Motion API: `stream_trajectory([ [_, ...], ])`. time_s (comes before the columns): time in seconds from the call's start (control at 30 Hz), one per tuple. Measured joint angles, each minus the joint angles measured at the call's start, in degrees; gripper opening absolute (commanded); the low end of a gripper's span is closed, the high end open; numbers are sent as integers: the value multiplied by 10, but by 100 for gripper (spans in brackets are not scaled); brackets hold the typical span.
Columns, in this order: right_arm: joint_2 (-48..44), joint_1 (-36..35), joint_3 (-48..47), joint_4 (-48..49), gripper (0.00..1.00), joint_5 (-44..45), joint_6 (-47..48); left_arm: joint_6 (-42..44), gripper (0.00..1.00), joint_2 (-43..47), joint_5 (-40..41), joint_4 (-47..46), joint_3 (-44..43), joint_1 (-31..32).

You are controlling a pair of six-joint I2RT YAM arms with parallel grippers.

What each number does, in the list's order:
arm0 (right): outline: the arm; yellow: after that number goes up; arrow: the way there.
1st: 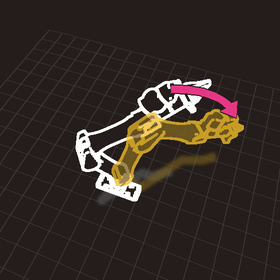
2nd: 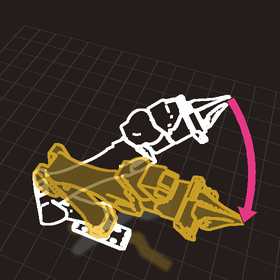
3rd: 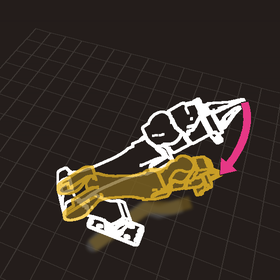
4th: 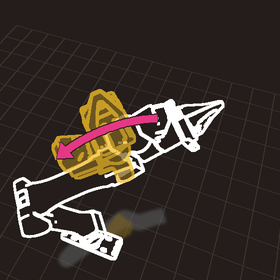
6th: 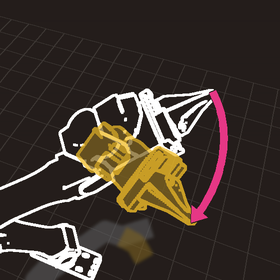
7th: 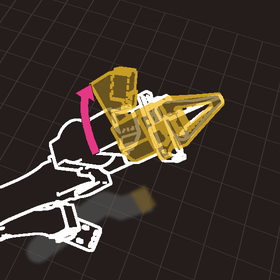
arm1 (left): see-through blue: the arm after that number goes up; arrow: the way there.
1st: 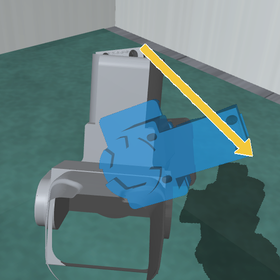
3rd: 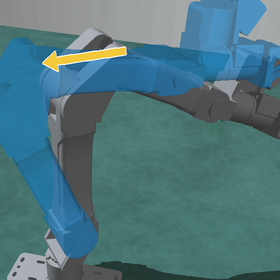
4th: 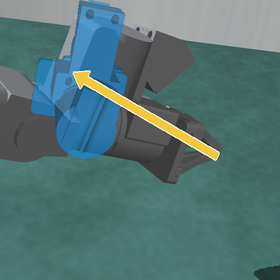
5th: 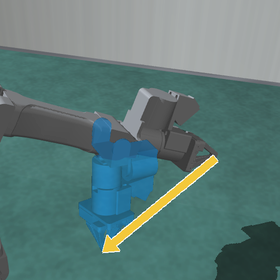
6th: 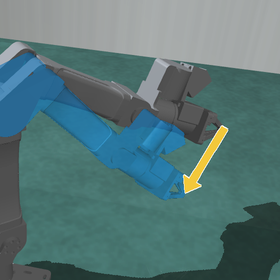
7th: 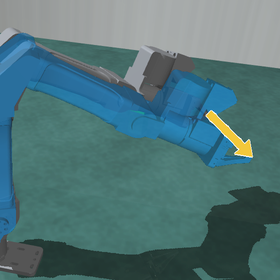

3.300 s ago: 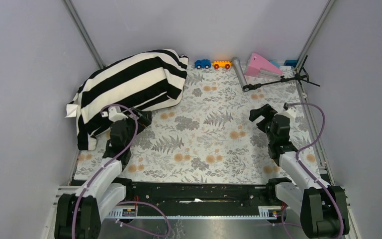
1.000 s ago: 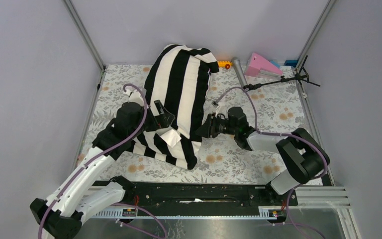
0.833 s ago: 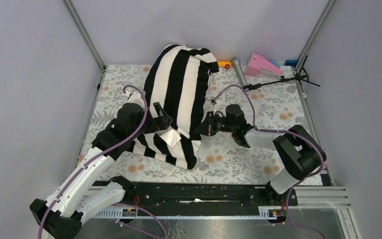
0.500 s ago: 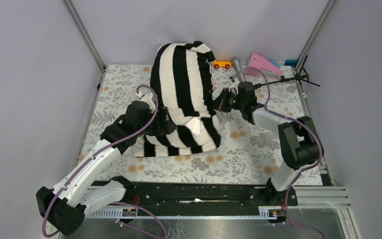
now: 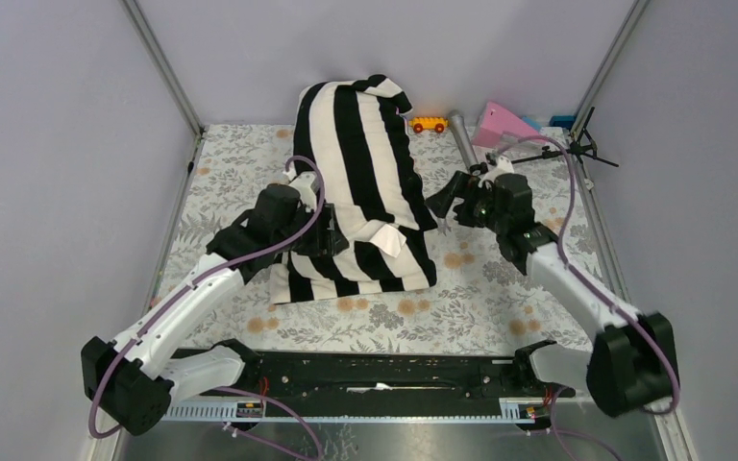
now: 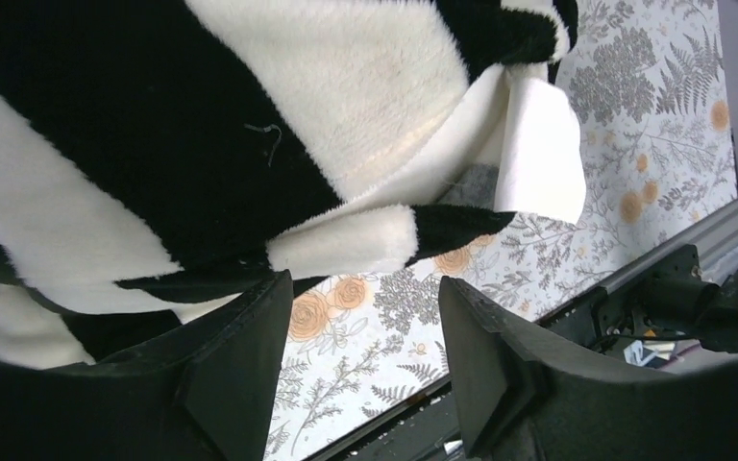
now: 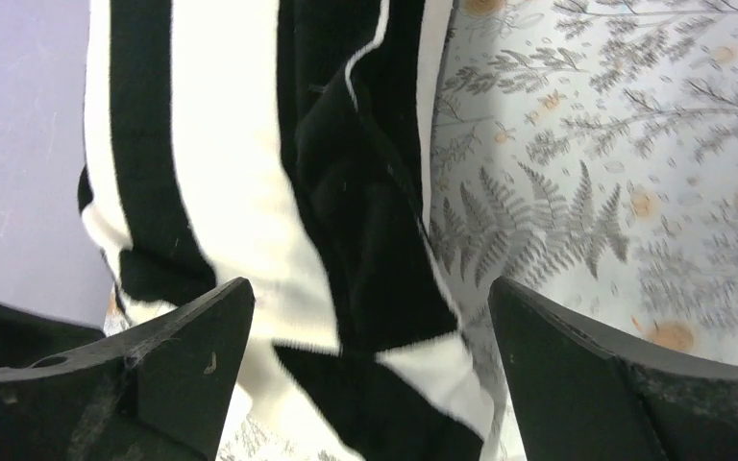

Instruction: Remove the pillowcase from the pillow

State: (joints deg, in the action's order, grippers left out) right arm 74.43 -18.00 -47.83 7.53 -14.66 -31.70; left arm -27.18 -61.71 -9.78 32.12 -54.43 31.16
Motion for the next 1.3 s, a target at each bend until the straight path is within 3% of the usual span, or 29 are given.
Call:
stream_trajectory([
  [0.17, -151, -32, 62, -54, 100, 62, 0, 26, 65, -4, 39, 14, -45, 3],
  [0.3, -209, -54, 63, -90, 100, 104, 1, 36, 71, -23, 63, 21, -76, 5],
  [0.47, -274, -55, 79, -149, 100, 244, -56, 39, 74, -34, 92, 35, -77, 6],
  [0.63, -336, -53, 122, -155, 100, 248, -84, 38, 79, -36, 110, 45, -77, 6],
  [0.83, -296, -85, 117, -155, 100, 256, -135, 17, 80, -65, 135, 53, -83, 6],
  [1.03, -176, -229, 66, -156, 100, 322, -177, -17, 81, -76, 153, 44, -81, 15],
  [1.3, -92, -342, 19, -136, 100, 396, -252, -29, 82, -78, 174, 12, -63, 31],
])
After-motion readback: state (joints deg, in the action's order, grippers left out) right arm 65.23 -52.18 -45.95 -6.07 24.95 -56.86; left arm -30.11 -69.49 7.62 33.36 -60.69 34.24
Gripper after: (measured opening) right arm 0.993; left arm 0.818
